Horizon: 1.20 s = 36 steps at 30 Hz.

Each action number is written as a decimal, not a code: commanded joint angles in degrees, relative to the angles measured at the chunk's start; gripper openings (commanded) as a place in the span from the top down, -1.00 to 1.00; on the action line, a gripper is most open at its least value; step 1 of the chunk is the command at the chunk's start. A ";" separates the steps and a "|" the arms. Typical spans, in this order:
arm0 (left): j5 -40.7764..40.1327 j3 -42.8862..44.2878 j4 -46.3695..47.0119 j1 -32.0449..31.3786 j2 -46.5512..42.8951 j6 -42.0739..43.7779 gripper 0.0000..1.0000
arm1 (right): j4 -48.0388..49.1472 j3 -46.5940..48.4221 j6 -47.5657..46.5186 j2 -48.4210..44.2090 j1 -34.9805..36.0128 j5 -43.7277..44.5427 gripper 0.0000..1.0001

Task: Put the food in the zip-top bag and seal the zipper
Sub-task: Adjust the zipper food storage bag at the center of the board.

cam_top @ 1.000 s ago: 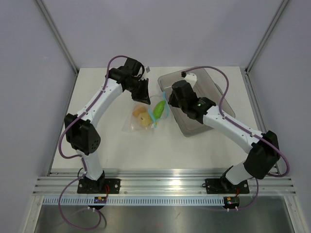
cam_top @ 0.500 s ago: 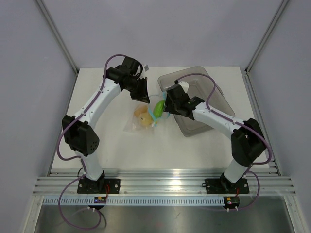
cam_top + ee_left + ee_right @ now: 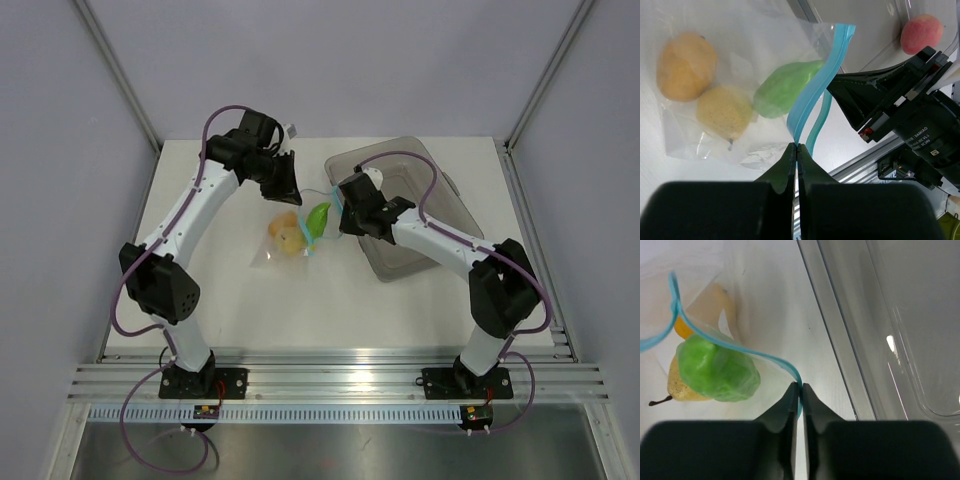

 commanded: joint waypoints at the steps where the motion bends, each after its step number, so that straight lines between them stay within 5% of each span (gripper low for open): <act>1: 0.97 1.83 0.79 1.18 -4.43 1.04 1.00 | 1.64 3.92 -0.41 -0.52 0.37 -0.38 0.84; 4: 0.97 1.13 0.70 1.97 -5.22 1.31 1.00 | 0.24 7.95 -2.69 -0.70 0.37 0.49 1.00; 15: 0.18 -2.12 2.19 3.29 -6.11 1.13 1.00 | 3.49 10.96 -4.54 -7.11 0.72 -6.09 1.00; 22: 1.76 -5.11 4.04 2.68 -4.52 0.16 1.00 | -2.58 12.81 -4.98 1.23 0.63 -5.13 1.00; 25: 2.02 -4.32 4.48 2.68 -4.96 -0.01 1.00 | -1.96 11.49 -4.63 -1.29 0.63 -4.87 0.33; 26: 2.02 -3.89 4.31 2.68 -4.79 -0.10 1.00 | -2.40 11.31 -4.89 -2.44 0.63 -3.21 -0.11; 36: 3.69 -1.24 5.36 1.80 -1.36 -1.51 1.00 | -10.65 2.99 -5.33 -21.76 -3.39 9.98 -0.59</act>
